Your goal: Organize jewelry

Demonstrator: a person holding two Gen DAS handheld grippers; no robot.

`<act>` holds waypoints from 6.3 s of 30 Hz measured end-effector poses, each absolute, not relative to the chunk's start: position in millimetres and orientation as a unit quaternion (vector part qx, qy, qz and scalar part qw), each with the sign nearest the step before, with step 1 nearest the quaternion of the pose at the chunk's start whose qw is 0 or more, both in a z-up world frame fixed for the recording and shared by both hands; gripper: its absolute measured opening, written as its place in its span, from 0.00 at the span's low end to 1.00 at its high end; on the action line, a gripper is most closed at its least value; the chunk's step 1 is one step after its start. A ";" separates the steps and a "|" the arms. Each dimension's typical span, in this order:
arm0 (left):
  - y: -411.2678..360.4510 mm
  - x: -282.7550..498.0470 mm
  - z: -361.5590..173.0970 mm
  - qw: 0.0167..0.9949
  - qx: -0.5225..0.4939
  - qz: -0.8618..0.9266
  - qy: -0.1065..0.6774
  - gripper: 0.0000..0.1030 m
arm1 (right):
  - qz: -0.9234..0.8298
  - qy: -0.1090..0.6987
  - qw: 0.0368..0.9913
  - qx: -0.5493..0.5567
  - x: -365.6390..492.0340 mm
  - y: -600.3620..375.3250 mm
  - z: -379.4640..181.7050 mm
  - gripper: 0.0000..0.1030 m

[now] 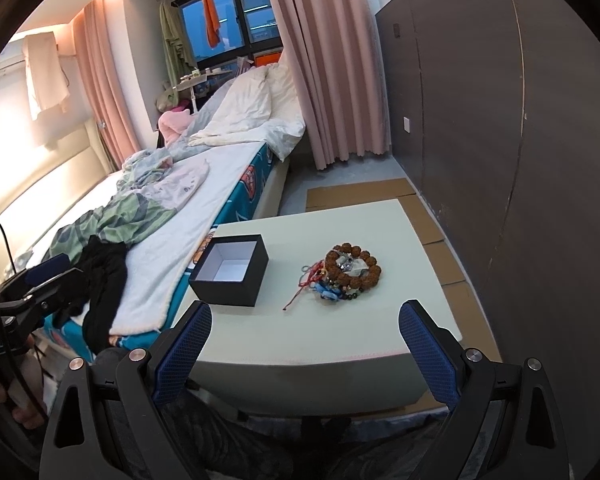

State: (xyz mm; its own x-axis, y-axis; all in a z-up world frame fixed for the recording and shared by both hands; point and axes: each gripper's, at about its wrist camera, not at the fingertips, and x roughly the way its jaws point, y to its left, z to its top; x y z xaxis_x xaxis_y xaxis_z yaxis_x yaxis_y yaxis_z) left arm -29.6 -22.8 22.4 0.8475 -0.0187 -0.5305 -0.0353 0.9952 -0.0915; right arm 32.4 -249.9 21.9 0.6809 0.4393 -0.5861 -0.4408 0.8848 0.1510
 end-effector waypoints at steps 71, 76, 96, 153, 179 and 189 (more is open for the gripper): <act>-122.2 267.3 -123.3 0.859 0.010 -0.107 0.500 0.16 | 0.175 0.408 0.884 0.145 188.5 -362.2 -79.9 0.87; -122.4 270.3 -130.6 0.849 0.023 -0.101 0.518 0.20 | 0.184 0.413 0.880 0.147 196.2 -358.5 -84.4 0.87; -100.9 252.7 -95.3 0.856 -0.001 -0.132 0.500 0.17 | 0.193 0.417 0.875 0.151 198.6 -351.8 -80.5 0.87; 34.3 151.3 139.5 0.965 -0.035 -0.041 0.257 0.12 | 0.326 0.440 0.830 0.105 243.8 -201.9 -0.3 0.20; 41.8 172.1 132.4 0.964 -0.025 -0.034 0.264 0.12 | 0.345 0.431 0.826 0.113 235.4 -190.2 1.3 0.20; 41.3 202.3 51.8 0.937 -0.057 -0.046 0.342 0.12 | 0.328 0.429 0.831 0.132 233.9 -204.6 -4.9 0.20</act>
